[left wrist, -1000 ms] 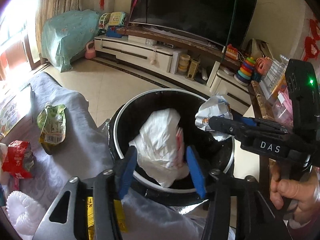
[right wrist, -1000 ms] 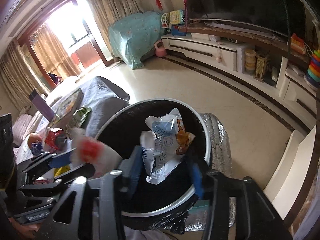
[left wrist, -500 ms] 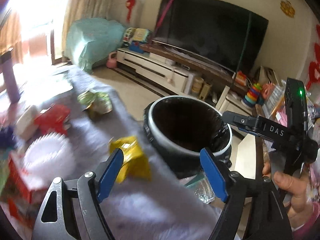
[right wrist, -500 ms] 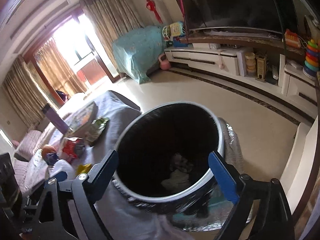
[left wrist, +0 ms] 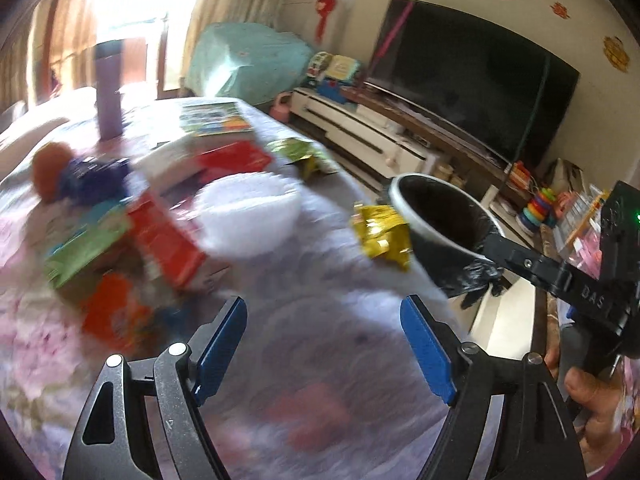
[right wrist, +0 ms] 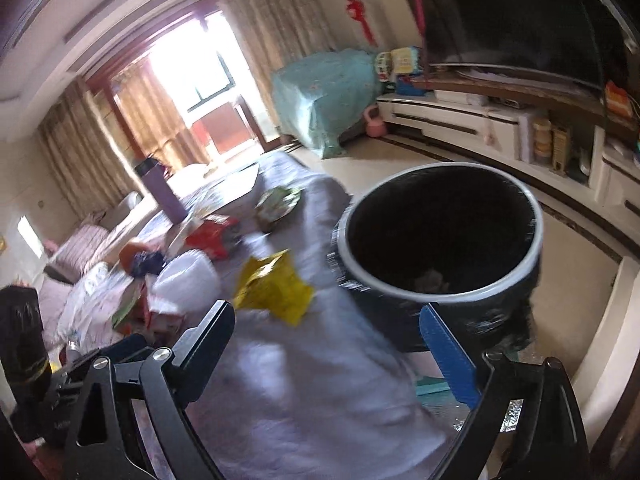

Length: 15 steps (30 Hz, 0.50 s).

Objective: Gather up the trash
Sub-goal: 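Move both open grippers back over the table trash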

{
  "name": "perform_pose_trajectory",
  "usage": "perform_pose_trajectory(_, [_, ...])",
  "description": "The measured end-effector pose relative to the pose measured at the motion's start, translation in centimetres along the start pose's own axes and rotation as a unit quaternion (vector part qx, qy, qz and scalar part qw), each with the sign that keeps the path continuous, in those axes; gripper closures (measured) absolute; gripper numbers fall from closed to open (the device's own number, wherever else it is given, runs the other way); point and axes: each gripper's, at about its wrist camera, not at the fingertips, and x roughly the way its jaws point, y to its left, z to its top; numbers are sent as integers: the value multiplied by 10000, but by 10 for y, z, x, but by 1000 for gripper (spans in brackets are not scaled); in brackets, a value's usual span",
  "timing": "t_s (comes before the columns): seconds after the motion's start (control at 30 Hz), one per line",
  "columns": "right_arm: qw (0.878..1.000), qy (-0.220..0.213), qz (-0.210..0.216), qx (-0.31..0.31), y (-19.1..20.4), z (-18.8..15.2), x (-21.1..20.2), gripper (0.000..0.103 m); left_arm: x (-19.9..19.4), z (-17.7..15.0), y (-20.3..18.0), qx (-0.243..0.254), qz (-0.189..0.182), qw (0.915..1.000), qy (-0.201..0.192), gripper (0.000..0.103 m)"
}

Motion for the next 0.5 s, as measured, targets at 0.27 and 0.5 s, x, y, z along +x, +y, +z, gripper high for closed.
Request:
perform_pose_trajectory(0.27, [9984, 192, 139, -510, 36, -15, 16, 8, -36, -25, 20, -430, 364, 9984, -43, 23])
perform_pose_trajectory(0.5, [9969, 334, 211, -683, 52, -23, 29, 8, -51, -31, 34, -828, 584, 9948, 20, 22])
